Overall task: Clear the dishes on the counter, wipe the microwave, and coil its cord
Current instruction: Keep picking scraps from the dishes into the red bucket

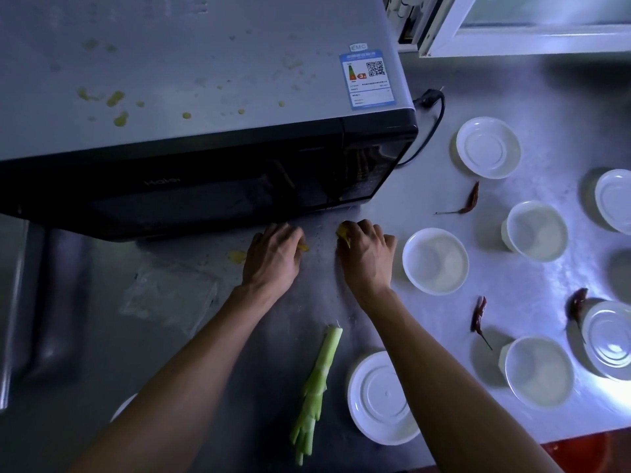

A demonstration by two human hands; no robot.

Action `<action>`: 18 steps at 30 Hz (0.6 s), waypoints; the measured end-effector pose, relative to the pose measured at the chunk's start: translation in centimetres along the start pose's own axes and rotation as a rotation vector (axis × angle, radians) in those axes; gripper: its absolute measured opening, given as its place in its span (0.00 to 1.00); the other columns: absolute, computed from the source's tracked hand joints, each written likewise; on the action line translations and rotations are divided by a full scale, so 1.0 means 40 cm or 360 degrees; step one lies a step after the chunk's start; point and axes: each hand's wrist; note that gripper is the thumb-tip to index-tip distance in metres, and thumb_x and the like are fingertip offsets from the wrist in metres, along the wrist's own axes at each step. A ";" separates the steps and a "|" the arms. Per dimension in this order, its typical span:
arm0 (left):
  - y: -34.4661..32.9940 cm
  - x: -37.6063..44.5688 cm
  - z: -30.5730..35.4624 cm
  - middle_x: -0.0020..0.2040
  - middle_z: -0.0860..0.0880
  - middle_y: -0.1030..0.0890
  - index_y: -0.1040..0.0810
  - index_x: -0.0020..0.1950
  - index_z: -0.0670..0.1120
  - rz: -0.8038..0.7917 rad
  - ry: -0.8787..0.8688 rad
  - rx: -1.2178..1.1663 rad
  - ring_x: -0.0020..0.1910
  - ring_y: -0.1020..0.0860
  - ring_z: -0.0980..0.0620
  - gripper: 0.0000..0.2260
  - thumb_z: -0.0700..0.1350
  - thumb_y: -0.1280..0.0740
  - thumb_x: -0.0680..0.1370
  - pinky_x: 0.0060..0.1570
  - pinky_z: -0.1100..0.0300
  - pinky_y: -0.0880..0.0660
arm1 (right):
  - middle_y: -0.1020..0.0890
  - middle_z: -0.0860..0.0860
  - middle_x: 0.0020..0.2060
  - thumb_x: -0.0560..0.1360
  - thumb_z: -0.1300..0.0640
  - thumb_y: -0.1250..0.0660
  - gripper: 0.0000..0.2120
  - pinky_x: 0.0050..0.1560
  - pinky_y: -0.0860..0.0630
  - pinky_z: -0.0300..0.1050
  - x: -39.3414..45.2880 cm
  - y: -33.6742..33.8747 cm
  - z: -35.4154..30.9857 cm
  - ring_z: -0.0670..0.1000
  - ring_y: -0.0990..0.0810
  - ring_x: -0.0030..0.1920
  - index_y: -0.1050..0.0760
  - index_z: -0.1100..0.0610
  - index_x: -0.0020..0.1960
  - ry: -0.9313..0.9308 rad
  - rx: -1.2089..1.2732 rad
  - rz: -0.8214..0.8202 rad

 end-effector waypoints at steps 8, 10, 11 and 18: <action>0.001 -0.001 -0.008 0.46 0.53 0.23 0.22 0.48 0.48 -0.0040 -0.0039 -0.0014 0.51 0.27 0.49 0.04 0.41 0.30 0.76 0.51 0.52 0.29 | 0.18 0.51 0.47 0.77 0.61 0.35 0.10 0.52 0.35 0.52 -0.011 0.005 0.008 0.58 0.23 0.49 0.19 0.53 0.55 -0.0009 0.0044 0.0105; 0.005 -0.003 -0.008 0.45 0.53 0.22 0.23 0.48 0.49 -0.0033 -0.0059 -0.0038 0.50 0.26 0.49 0.04 0.41 0.30 0.75 0.51 0.52 0.28 | 0.17 0.52 0.46 0.76 0.61 0.35 0.09 0.52 0.35 0.52 -0.021 0.007 0.013 0.58 0.23 0.48 0.18 0.54 0.53 -0.0007 0.0075 0.0142; 0.007 -0.004 -0.008 0.45 0.53 0.22 0.23 0.47 0.49 -0.0026 -0.0071 -0.0049 0.50 0.26 0.49 0.04 0.41 0.30 0.75 0.51 0.52 0.28 | 0.17 0.51 0.45 0.77 0.60 0.34 0.09 0.52 0.34 0.52 -0.028 0.010 0.014 0.58 0.22 0.48 0.18 0.54 0.53 -0.0007 0.0080 0.0147; 0.048 -0.018 0.023 0.44 0.52 0.18 0.22 0.46 0.48 0.0080 -0.0221 -0.0147 0.47 0.24 0.48 0.04 0.42 0.28 0.75 0.45 0.54 0.27 | 0.17 0.53 0.42 0.76 0.62 0.35 0.07 0.50 0.30 0.55 -0.098 0.078 0.003 0.59 0.22 0.46 0.18 0.57 0.48 0.0008 0.0154 0.0283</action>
Point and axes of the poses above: each hand's wrist, its own x-axis towards the middle knuckle, its own y-axis out of the back of the hand, z = x × y
